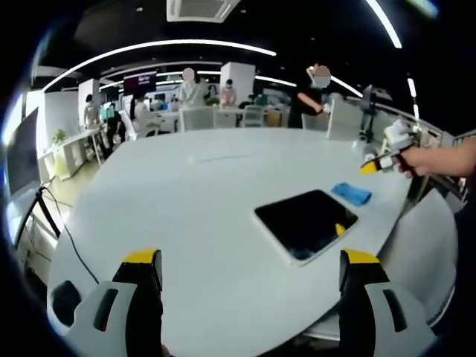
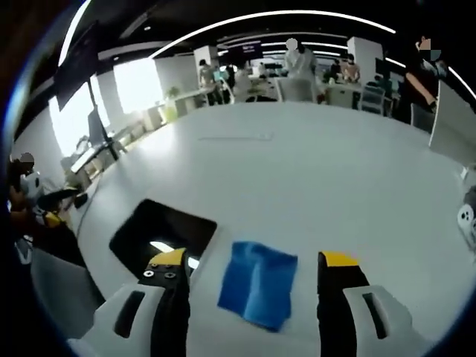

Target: Wipe the mirror surface with the cleaning cloth until all visible marks leave the cleaned area.

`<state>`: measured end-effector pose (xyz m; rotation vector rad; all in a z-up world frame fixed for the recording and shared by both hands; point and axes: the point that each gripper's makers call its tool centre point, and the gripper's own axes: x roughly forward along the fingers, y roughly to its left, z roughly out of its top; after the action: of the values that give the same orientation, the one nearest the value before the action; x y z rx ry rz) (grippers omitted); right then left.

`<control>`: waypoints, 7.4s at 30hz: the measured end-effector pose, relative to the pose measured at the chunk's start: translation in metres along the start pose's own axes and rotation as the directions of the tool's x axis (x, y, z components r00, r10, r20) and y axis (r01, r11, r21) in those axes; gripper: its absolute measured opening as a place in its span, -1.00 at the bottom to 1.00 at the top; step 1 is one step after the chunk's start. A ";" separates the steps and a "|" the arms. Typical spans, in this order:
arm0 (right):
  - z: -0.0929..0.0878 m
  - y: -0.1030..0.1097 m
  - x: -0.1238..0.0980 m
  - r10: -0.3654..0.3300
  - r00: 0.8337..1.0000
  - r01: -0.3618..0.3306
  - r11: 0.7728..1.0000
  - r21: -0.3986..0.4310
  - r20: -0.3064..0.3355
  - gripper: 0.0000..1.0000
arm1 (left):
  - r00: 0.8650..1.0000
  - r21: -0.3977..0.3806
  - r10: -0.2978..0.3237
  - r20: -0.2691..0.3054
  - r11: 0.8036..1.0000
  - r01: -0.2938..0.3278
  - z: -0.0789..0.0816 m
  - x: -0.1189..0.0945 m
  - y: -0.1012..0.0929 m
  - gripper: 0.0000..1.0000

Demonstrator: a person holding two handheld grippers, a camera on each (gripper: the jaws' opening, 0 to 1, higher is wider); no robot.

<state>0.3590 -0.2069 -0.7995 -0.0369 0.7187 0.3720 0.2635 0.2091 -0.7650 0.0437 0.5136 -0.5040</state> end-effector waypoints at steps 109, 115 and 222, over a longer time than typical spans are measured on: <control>0.006 0.038 0.070 -0.049 0.936 0.133 0.966 0.221 -0.349 -1.00 | 0.997 0.054 -0.065 -0.045 0.996 0.067 0.005 -0.007 0.034 0.99; 0.003 0.048 0.082 -0.035 0.932 0.122 0.968 0.220 -0.360 -1.00 | 0.997 0.047 -0.058 -0.053 0.997 0.060 0.000 -0.011 0.037 0.99; 0.021 0.241 0.162 0.127 0.896 -0.089 0.990 0.106 -0.426 -1.00 | 0.996 0.045 -0.076 -0.049 0.996 0.078 -0.005 -0.026 0.067 0.99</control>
<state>0.4008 0.0738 -0.8658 0.0012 1.1808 0.4456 0.2731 0.2801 -0.7629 0.0815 0.5516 -0.5915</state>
